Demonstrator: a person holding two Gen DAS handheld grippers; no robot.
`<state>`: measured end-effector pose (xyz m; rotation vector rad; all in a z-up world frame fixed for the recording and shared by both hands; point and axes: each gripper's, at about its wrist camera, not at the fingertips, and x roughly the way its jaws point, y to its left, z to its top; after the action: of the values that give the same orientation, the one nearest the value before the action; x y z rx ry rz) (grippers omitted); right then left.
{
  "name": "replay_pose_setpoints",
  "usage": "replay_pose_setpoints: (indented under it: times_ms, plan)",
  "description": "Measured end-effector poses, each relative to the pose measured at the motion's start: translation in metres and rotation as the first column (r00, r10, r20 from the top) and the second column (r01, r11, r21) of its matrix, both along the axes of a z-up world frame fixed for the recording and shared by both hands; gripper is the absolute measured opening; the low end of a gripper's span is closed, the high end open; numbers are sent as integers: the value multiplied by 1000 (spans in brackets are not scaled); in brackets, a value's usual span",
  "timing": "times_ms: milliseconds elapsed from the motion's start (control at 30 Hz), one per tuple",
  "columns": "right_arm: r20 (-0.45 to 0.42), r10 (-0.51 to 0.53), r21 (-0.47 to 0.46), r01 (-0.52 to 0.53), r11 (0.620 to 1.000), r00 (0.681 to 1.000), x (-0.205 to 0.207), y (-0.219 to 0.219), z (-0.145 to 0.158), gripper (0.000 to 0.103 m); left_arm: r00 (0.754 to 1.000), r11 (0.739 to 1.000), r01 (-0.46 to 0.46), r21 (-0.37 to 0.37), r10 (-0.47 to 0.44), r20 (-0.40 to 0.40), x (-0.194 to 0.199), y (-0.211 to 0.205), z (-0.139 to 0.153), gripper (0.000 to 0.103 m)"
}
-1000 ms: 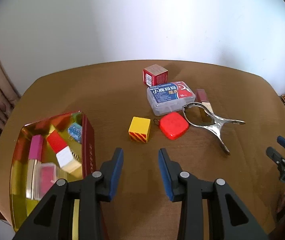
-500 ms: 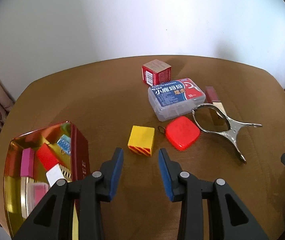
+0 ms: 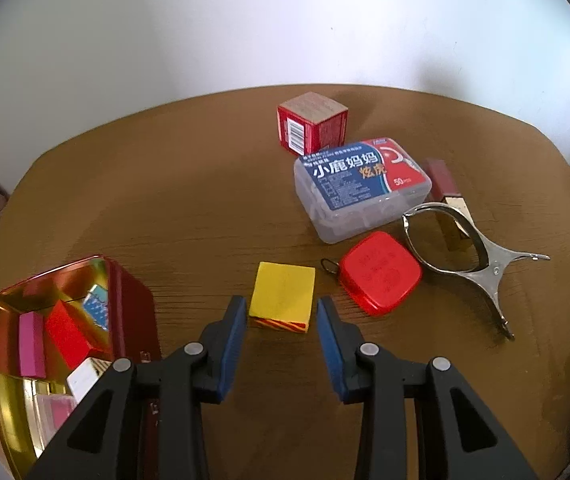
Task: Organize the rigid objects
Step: 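Reach the left tool to the yellow cube and grasp it, then carry the yellow cube into the tin tray and open the left tool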
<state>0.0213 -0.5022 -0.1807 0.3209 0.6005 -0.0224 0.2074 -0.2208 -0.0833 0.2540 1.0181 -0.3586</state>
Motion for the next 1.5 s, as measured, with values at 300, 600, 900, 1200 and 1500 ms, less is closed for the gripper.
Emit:
replay_pose_setpoints:
  times_ms: [300,600,900,1200,1500]
  plan:
    - [-8,6,3,-6,1000,1000,-2,0,-1,90,996,997,-54,-53,50,-75,27,-3,-18,30]
    - [-23,9,3,-9,1000,1000,3,1,-2,90,995,991,-93,-100,94,11,-17,9,7,30]
    - [-40,1,-11,-1,1000,999,8,3,-3,91,993,985,-96,-143,104,51,-95,37,35,30]
    - [-69,-11,-40,9,999,998,14,6,-5,91,951,951,-296,-91,302,61,-128,164,51,30]
    - [-96,-22,-58,16,998,995,17,8,-8,91,930,930,-367,-6,367,39,-111,223,14,30]
